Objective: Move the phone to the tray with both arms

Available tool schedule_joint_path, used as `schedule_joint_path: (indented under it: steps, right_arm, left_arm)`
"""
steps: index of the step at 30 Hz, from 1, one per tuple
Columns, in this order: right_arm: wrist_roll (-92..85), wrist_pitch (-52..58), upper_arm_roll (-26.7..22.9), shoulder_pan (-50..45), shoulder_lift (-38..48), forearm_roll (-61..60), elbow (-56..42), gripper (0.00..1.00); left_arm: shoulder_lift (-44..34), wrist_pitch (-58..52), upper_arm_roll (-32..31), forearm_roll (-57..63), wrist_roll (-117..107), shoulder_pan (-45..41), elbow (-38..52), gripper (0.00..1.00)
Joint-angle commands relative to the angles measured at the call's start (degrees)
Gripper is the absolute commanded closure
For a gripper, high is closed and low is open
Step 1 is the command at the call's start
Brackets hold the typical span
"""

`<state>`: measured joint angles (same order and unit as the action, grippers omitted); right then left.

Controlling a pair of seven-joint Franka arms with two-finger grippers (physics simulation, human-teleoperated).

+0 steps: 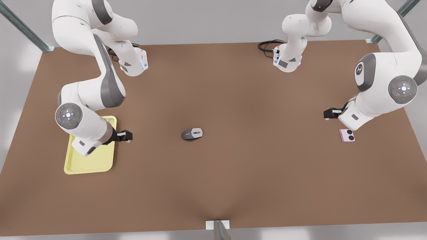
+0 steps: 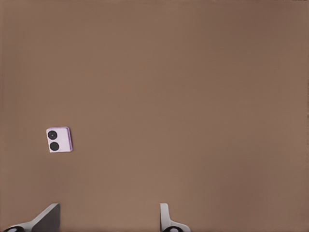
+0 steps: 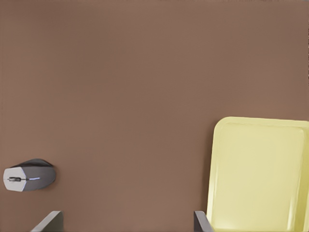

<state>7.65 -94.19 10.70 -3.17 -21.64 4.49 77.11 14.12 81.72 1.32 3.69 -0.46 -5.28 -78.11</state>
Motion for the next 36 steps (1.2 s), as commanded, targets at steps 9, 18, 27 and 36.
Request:
schedule_joint_path:
  steps: [9, 18, 27, 36]
  right_arm:
    - [4.9, -2.4, 0.0, 0.0, 0.0, 0.3, 0.0, 0.0]
    - [5.1, -2.0, -0.1, 0.0, 0.0, 0.3, 0.0, 0.0]
    - [4.9, -1.9, -0.1, 0.0, -0.1, 0.3, 0.0, 0.0]
    - [4.8, -1.9, -0.1, 0.0, -0.1, 0.3, 0.0, 0.0]
  left_arm:
    - [13.3, 36.3, 4.7, -5.4, 31.7, 16.2, -17.8, 0.0]
    - [24.0, 49.1, 5.0, -6.2, 45.0, 24.0, -17.9, 0.0]
    - [21.7, 50.0, 5.0, -1.1, 48.6, 24.0, -25.9, 0.0]
    - [23.1, 52.0, 5.7, -3.8, 28.0, 24.1, -27.1, 0.0]
